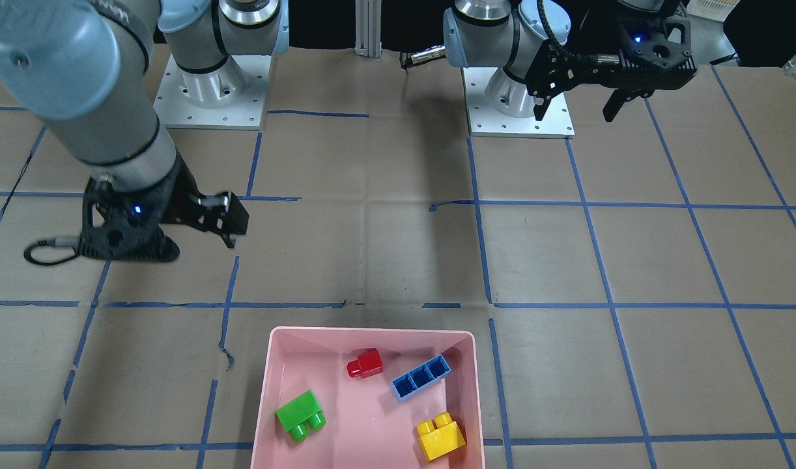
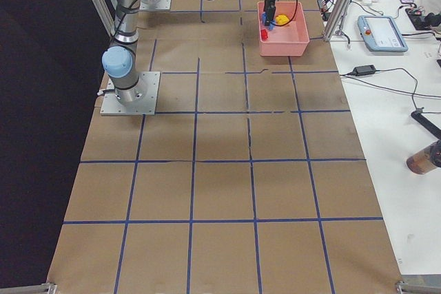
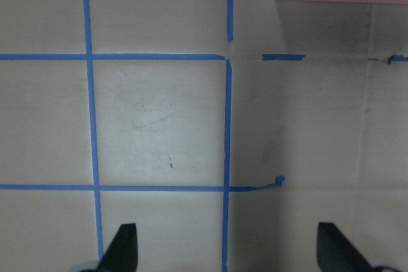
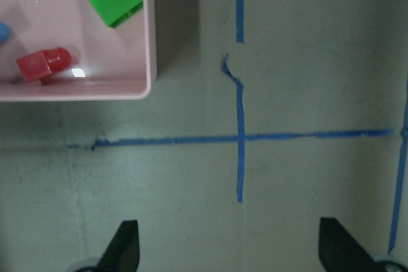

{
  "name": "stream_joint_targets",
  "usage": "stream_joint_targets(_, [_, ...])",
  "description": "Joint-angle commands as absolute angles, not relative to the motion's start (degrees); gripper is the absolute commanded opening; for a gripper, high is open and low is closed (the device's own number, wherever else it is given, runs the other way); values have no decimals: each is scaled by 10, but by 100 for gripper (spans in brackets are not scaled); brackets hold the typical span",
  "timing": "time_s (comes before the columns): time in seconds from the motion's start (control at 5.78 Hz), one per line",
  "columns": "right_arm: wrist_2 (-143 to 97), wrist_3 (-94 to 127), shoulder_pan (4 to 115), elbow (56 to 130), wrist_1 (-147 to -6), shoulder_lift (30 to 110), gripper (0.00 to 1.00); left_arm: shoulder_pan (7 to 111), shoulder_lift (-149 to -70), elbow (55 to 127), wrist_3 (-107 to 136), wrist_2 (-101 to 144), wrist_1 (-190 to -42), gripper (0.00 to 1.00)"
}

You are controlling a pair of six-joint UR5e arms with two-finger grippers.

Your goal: Put all blocks into box

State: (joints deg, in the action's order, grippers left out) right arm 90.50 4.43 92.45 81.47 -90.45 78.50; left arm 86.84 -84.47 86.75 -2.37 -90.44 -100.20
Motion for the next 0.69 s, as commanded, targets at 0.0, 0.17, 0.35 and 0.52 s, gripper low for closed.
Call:
stream_joint_targets(0.0, [911, 43, 913, 884, -825, 907, 100, 868, -845, 867, -24, -904, -1002, 99])
stream_joint_targets(0.17, [908, 43, 911, 885, -815, 914, 100, 868, -845, 867, -23, -904, -1002, 99])
stream_joint_targets(0.35, [905, 42, 911, 886, -816, 914, 100, 868, -845, 867, -23, -904, -1003, 99])
stream_joint_targets(0.52, [905, 42, 909, 886, -816, 914, 100, 868, -845, 867, -24, -904, -1003, 99])
